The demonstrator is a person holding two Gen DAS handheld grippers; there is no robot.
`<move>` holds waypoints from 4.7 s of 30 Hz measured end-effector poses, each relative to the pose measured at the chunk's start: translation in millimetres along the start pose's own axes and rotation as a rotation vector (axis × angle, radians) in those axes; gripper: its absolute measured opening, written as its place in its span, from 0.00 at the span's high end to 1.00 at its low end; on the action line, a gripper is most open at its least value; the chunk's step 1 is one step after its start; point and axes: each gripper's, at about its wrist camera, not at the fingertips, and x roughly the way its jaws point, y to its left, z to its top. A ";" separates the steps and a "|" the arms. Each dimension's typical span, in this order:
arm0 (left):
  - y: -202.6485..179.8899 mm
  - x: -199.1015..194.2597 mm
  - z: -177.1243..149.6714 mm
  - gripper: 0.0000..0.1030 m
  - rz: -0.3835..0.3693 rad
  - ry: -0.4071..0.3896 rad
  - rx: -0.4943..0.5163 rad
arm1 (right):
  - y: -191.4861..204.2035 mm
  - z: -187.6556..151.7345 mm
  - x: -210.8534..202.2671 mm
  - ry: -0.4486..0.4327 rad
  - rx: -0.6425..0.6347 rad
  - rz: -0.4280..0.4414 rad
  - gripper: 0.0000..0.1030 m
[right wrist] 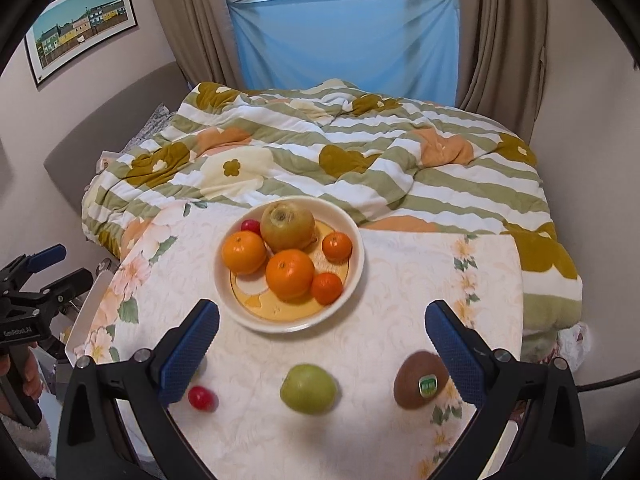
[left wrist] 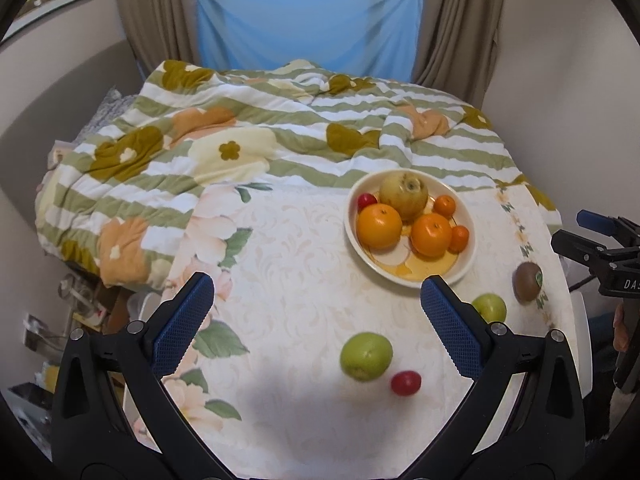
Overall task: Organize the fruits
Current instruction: 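Grasp a small green apple with the left tool while the right tool grasps a large green apple, then lower the small green apple into the bowl and open the left tool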
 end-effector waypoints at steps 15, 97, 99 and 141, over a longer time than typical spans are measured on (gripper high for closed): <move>-15.2 31.1 -52.1 0.00 -0.104 0.068 0.172 | 8.8 -69.5 6.7 0.025 0.044 -0.033 0.00; 25.3 22.7 -42.2 0.41 -0.201 0.094 0.089 | 43.3 -56.1 25.9 0.066 0.164 -0.025 0.50; 20.0 18.6 -33.2 0.41 -0.205 0.077 0.101 | 42.4 -49.4 18.5 0.053 0.156 -0.028 0.50; -109.5 164.9 13.3 0.29 -0.082 0.222 0.073 | -69.1 29.5 94.0 0.111 -0.015 0.101 0.50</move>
